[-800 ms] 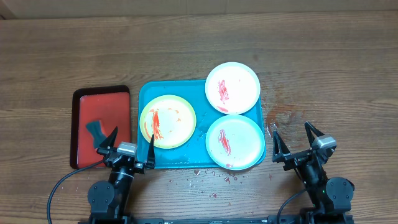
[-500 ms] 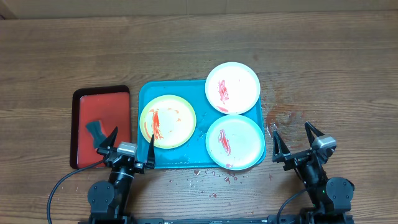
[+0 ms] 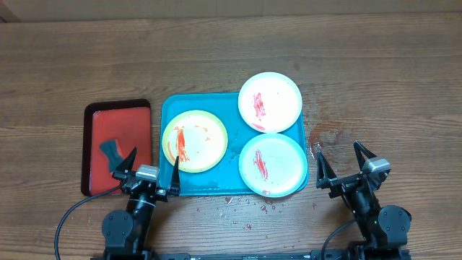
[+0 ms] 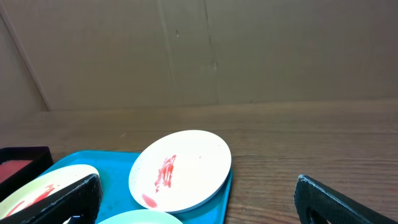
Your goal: Clean dirty plates on tray and stack at the side
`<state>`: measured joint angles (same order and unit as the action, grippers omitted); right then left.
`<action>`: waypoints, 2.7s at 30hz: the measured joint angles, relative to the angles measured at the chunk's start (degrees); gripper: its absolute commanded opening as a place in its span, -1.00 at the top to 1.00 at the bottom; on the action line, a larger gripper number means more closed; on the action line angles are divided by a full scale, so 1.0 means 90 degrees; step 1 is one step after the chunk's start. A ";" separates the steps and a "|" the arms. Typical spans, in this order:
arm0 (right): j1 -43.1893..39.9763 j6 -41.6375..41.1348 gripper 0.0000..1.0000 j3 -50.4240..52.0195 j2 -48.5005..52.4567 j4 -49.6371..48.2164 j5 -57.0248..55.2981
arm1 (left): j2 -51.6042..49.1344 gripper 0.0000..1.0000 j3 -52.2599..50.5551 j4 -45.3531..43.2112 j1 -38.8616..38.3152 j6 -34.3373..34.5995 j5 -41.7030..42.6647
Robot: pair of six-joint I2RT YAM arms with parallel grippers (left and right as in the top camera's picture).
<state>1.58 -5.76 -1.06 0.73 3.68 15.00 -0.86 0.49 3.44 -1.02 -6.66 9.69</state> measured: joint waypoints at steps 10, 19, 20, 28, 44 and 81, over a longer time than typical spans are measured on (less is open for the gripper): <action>0.0000 0.0000 -1.00 0.0000 0.0000 0.0000 0.0000 | 0.0000 -1.00 0.0000 0.0000 0.0000 0.0000 0.0000; 0.0000 0.0000 -1.00 0.0000 0.0000 -0.0002 0.0000 | 0.0000 -0.99 0.0000 0.0000 0.0000 0.0000 0.0000; 0.0002 0.0000 -1.00 0.0000 0.0000 -0.0005 0.0000 | 0.0000 -1.00 0.0000 0.0000 0.0000 0.0000 0.0000; 0.0000 0.0000 -1.00 0.0000 0.0000 -0.0002 0.0002 | 0.0000 -0.99 0.0000 0.0000 0.0000 0.0000 0.0000; 0.0000 0.0005 -1.00 0.0000 0.0000 -0.0005 0.0000 | 0.0000 -1.00 0.0000 0.0000 0.0000 0.0000 0.0000; 0.0000 -0.0170 -1.00 -0.0831 0.0272 0.1353 0.0651 | -0.0012 -1.00 0.0163 0.0296 0.0000 0.0862 0.0109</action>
<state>1.58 -7.29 -8.54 3.18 15.86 20.86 -0.97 1.96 6.11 -1.02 1.10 10.68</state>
